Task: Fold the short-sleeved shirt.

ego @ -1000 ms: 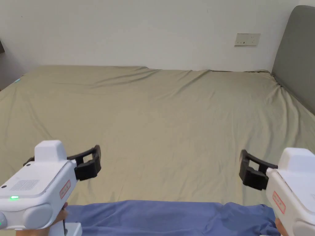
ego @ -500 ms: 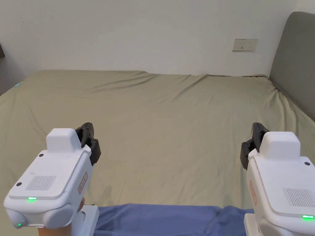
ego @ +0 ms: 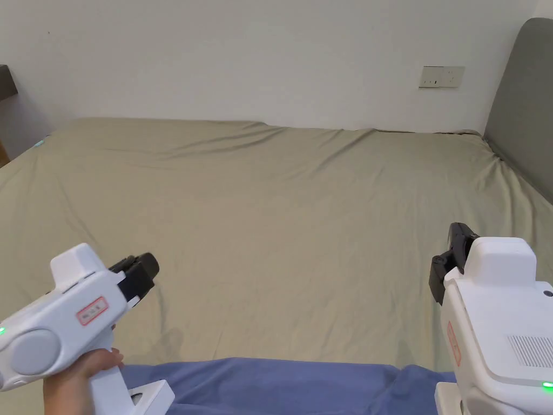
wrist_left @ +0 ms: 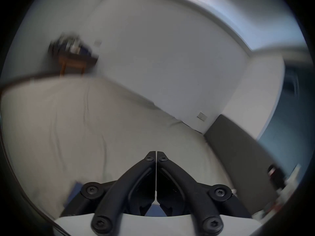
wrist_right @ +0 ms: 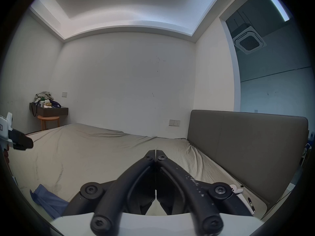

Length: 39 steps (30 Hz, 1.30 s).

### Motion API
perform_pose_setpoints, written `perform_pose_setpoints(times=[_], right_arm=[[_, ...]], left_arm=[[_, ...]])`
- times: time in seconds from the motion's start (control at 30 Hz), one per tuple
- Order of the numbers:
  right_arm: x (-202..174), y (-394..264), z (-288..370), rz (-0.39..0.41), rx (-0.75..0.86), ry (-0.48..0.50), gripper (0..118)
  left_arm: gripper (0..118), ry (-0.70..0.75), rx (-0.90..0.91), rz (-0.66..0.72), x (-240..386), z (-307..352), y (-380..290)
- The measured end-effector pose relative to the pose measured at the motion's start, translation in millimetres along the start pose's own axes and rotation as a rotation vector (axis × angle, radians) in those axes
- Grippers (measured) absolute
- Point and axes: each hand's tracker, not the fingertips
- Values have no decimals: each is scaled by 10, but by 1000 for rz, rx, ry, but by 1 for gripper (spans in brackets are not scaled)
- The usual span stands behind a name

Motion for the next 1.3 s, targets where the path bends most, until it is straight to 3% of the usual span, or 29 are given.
perform_pose_setpoints(times=[0.07,0.23,0.47,0.6,0.63,0.67,0.7,0.73,0.77,0.93,0.97,1.03,1.07,1.17,1.2,1.3], right_arm=[[-30,-20,-34,6,-9,4,2],[-134,-83,-126,15,-41,24,2],[-327,-173,-264,38,-80,47,2],[-435,-228,-331,53,-106,60,2],[-460,-240,-343,56,-114,61,2],[-479,-250,-357,61,-120,62,2],[-493,-260,-369,64,-123,62,2],[-504,-268,-379,67,-128,63,2],[-514,-275,-384,72,-133,63,2],[-497,-299,-424,84,-150,56,2],[-486,-304,-430,85,-152,52,2],[-457,-316,-437,83,-158,47,2],[-445,-320,-439,81,-162,45,2],[-405,-332,-423,75,-168,38,2],[-387,-333,-411,72,-170,36,2],[-344,-334,-381,68,-170,31,2]], left_arm=[[0,-17,-61,99,-374,-65,16],[0,75,-240,-6,-976,-59,-19],[0,64,-432,102,-1952,-230,-46],[8,86,-521,116,-2150,-353,-174],[21,87,-533,125,-2205,-397,-201],[43,84,-547,134,-2256,-450,-227],[77,86,-574,145,-1872,-319,-256],[92,98,-587,149,-1861,-360,-301],[100,95,-597,149,-1862,-402,-338],[97,101,-575,142,-1847,-494,-468],[87,91,-568,137,-1860,-489,-433],[30,89,-583,159,-1815,-506,-452],[22,95,-604,163,-1778,-536,-503],[18,112,-651,70,-1632,-578,-660],[9,106,-631,82,-1582,-562,-683],[6,121,-619,98,-1745,-697,-623]])
